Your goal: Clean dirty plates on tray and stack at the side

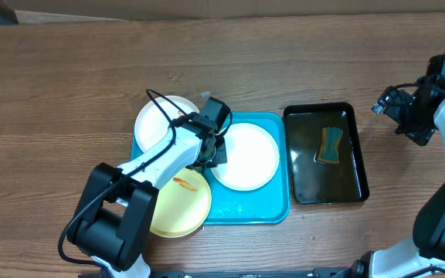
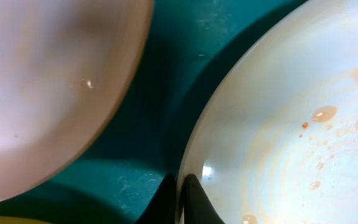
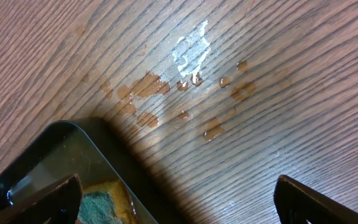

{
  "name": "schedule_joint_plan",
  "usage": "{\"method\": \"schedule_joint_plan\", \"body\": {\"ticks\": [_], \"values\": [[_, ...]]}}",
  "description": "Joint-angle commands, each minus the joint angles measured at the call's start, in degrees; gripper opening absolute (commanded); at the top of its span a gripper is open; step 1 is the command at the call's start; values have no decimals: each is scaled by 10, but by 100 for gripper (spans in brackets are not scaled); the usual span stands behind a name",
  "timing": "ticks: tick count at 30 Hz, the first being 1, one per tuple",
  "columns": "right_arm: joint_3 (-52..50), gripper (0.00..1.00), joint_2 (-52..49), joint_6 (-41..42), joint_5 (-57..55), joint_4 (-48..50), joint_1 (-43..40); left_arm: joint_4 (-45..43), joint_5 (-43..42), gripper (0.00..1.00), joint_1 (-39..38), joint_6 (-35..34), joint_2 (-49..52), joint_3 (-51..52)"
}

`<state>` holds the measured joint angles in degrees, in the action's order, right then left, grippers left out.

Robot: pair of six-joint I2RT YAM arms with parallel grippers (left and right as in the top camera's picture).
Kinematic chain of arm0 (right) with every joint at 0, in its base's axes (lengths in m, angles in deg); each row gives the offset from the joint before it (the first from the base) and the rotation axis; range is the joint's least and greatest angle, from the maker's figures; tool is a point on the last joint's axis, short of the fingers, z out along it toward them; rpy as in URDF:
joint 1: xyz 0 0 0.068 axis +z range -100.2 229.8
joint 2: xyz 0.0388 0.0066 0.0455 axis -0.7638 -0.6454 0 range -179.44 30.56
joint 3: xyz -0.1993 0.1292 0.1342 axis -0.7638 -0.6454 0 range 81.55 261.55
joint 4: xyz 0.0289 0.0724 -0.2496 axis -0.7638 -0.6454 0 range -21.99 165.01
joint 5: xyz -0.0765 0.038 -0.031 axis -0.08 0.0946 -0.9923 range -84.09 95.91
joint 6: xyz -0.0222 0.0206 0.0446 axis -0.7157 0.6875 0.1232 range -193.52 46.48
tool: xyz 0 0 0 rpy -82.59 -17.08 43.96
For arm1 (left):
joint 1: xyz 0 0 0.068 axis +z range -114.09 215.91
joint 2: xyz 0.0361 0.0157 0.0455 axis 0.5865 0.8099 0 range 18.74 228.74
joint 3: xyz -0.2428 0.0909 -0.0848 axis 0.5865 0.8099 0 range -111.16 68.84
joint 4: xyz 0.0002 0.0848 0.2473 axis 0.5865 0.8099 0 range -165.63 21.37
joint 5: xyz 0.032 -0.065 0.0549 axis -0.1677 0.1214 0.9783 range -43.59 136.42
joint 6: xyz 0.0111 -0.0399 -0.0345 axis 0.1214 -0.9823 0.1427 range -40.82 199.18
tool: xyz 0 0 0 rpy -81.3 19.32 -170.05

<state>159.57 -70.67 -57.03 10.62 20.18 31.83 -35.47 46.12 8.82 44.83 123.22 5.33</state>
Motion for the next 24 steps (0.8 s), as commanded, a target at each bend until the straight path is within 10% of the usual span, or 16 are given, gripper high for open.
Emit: {"method": "schedule_joint_plan", "body": {"ticks": [1, 24], "values": [[9, 100, 2, 2, 5, 3, -1, 24, 3, 4, 27, 5, 7, -17], [9, 100, 2, 2, 5, 3, -1, 142, -61, 4, 69, 136, 7, -241]]}}
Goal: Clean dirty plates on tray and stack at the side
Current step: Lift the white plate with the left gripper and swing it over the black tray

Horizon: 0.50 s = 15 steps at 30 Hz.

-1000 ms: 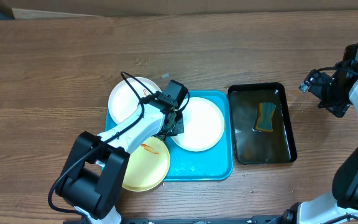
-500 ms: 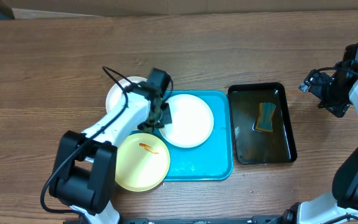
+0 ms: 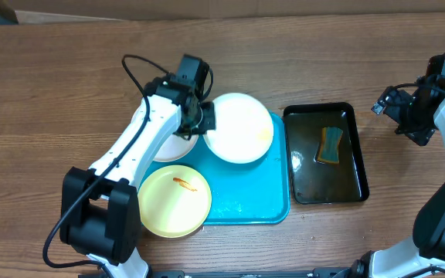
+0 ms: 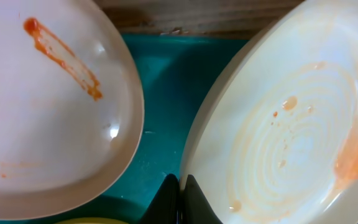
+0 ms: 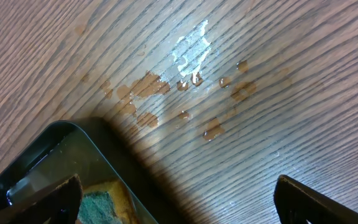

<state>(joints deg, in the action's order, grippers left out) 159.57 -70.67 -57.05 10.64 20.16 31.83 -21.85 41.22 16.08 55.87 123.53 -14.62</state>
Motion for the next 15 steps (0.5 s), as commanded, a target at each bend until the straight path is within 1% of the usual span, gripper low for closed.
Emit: {"method": "schedule_joint_plan", "body": {"ticks": [1, 5, 7, 15], "values": [[9, 100, 2, 3, 5, 3, -1, 11, -10, 4, -5, 26, 4, -53], [9, 100, 2, 3, 5, 3, -1, 14, 1, 4, -20, 26, 4, -83], [9, 100, 2, 3, 5, 3, -1, 2, 22, 4, -37, 26, 4, -86], [9, 100, 2, 3, 5, 3, -1, -63, 147, 4, -153, 25, 5, -86]]}}
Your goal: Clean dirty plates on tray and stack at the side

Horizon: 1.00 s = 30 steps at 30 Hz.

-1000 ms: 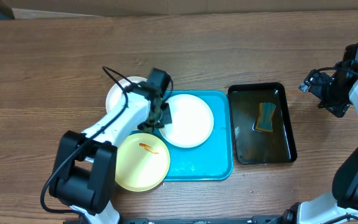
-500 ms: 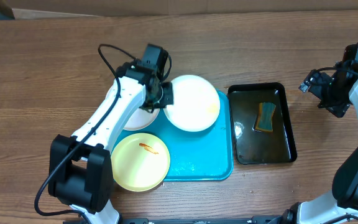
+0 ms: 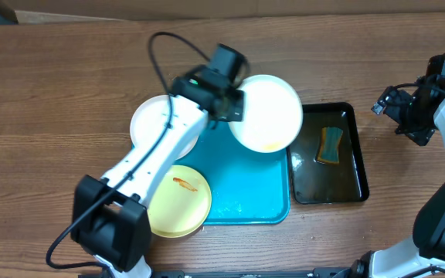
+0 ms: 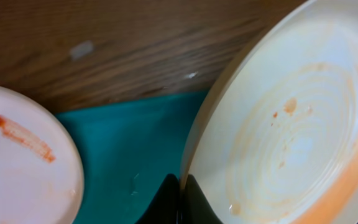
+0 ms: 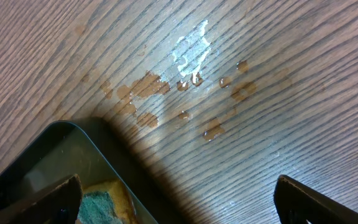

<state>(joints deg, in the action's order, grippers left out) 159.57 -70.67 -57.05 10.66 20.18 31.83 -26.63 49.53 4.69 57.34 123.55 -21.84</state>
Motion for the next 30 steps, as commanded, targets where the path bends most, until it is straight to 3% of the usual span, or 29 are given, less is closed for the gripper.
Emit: {"method": "schedule_joint_plan", "body": {"ticks": [1, 12, 30], "values": [[9, 100, 2, 3, 5, 3, -1, -25, 77, 4, -55, 11, 4, -14], [9, 100, 2, 3, 5, 3, -1, -85, 282, 4, -206, 23, 6, -14], [9, 100, 2, 3, 5, 3, -1, -128, 561, 4, -339, 116, 6, -14]]}}
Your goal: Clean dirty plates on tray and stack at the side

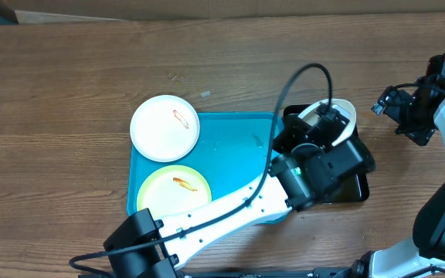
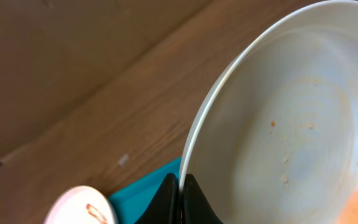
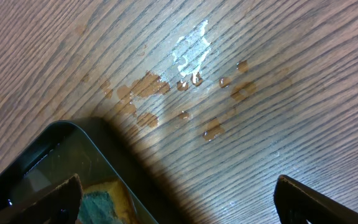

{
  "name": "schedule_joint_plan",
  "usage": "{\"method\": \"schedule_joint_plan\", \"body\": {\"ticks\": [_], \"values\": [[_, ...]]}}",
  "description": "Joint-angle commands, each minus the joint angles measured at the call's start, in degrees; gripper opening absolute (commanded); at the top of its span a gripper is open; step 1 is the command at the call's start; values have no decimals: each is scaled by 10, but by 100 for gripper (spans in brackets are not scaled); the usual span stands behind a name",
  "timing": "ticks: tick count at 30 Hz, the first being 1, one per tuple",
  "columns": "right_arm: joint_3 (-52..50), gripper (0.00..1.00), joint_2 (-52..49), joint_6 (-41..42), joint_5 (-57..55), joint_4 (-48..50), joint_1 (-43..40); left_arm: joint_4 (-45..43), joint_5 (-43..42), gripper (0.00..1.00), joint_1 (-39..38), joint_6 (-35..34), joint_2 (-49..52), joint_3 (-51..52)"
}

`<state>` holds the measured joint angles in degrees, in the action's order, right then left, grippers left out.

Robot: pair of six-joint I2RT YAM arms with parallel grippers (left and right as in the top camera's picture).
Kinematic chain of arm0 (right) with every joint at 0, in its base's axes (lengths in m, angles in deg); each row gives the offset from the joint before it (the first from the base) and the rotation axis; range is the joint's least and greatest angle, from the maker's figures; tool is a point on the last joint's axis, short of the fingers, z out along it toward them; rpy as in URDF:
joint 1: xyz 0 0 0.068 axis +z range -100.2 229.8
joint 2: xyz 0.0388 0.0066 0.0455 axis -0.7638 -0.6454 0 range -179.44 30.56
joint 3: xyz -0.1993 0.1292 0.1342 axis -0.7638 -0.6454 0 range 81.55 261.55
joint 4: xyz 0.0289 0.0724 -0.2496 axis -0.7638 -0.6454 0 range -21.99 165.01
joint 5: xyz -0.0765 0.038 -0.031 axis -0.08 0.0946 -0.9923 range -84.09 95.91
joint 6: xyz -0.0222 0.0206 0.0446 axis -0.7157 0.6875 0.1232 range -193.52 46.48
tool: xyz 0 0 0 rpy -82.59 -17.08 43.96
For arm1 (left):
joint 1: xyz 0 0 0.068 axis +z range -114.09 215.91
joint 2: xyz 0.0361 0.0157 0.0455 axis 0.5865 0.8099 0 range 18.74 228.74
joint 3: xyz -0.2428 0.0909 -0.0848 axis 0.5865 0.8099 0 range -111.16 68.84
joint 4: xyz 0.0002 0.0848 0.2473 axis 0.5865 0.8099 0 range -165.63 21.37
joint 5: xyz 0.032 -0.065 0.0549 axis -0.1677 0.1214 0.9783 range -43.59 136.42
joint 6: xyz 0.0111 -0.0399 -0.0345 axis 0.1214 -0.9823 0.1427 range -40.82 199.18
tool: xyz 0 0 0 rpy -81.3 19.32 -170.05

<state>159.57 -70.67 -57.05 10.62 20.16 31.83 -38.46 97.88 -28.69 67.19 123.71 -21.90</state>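
Observation:
My left gripper (image 2: pixel 181 184) is shut on the rim of a large white plate (image 2: pixel 278 118), which carries faint orange smears and specks. In the overhead view this plate (image 1: pixel 344 113) is tilted over the far end of the black water basin (image 1: pixel 359 184), mostly hidden by my left arm. A small white plate with a red streak (image 1: pixel 164 127) and a yellow-green plate with a red streak (image 1: pixel 174 190) lie at the left of the teal tray (image 1: pixel 234 150). My right gripper (image 3: pixel 179 202) hangs open beside the basin's far right corner (image 3: pixel 51 152).
A yellow-and-green sponge (image 3: pixel 104 202) lies in the basin's water; the overhead view hides it under my left arm. Water drops (image 3: pixel 188 84) wet the wooden table (image 1: pixel 68 77) right of the basin. My right arm (image 1: pixel 439 108) stands at the table's right edge.
My left gripper has carried the large white plate from the tray's far right corner to above the black basin, and it is more steeply tilted. The right arm has not moved.
First my left gripper was at the rim of the large white plate lying on the teal tray. Then it held the plate raised at the tray's far edge, then at the far right corner beside the basin. Now the plate is over the basin.

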Motion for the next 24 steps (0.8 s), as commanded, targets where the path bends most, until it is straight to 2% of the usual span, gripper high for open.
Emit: {"method": "schedule_joint_plan", "body": {"ticks": [1, 10, 14, 19, 24], "values": [[9, 100, 2, 3, 5, 3, -1, -14, 86, 4, -7, 21, 5, -13], [9, 100, 2, 3, 5, 3, -1, -105, 110, 4, -11, 127, 5, -13], [9, 100, 2, 3, 5, 3, -1, -122, 109, 4, -11, 132, 5, -13], [9, 100, 2, 3, 5, 3, -1, -115, 101, 4, -9, 96, 5, -13], [9, 100, 2, 3, 5, 3, -1, -56, -38, 4, 13, 5, 5, -13]]}}
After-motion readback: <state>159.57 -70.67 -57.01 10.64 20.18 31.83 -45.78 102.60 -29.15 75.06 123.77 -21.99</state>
